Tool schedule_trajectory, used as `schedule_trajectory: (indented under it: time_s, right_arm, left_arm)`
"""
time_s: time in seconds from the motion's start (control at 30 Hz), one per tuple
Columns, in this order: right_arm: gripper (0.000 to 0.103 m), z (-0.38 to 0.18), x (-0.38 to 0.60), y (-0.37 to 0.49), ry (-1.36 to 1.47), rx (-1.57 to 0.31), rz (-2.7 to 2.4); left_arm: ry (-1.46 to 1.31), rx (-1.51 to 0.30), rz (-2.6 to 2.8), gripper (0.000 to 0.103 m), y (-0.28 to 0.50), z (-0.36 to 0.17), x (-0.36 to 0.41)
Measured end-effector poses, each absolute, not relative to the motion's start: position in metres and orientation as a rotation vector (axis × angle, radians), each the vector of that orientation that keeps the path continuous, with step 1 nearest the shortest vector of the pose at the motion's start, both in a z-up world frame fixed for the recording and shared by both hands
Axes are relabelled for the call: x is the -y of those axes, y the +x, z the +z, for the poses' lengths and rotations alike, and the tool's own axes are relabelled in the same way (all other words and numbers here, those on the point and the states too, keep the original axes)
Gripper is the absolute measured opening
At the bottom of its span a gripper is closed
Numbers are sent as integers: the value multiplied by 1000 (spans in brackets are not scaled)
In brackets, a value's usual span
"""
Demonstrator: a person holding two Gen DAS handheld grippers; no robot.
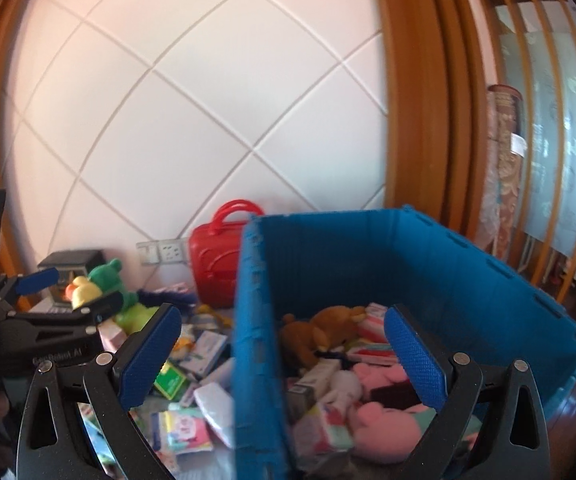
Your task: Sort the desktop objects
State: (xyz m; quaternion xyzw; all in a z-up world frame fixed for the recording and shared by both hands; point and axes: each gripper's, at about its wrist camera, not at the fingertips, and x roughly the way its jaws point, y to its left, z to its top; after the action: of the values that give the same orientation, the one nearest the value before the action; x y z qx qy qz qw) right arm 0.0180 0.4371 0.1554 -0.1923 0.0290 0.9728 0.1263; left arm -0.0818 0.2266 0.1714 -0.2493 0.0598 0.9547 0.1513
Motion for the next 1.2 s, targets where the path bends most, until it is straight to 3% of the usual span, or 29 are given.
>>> schedule_trajectory:
  time_s: [0.43, 0.53, 1.2]
  right_arm:
    - [103, 118, -263, -39, -637, -83, 3063]
    - [103, 113, -236, -44, -654, -95, 3066]
    - [103, 122, -231, -20, -620, -92, 3016]
  left_arm:
    - [-832, -146, 2948, 103, -86, 140, -61]
    - [-838, -62, 2965, 103, -84, 144, -38]
    - [-833, 2, 2960, 103, -56, 136, -26]
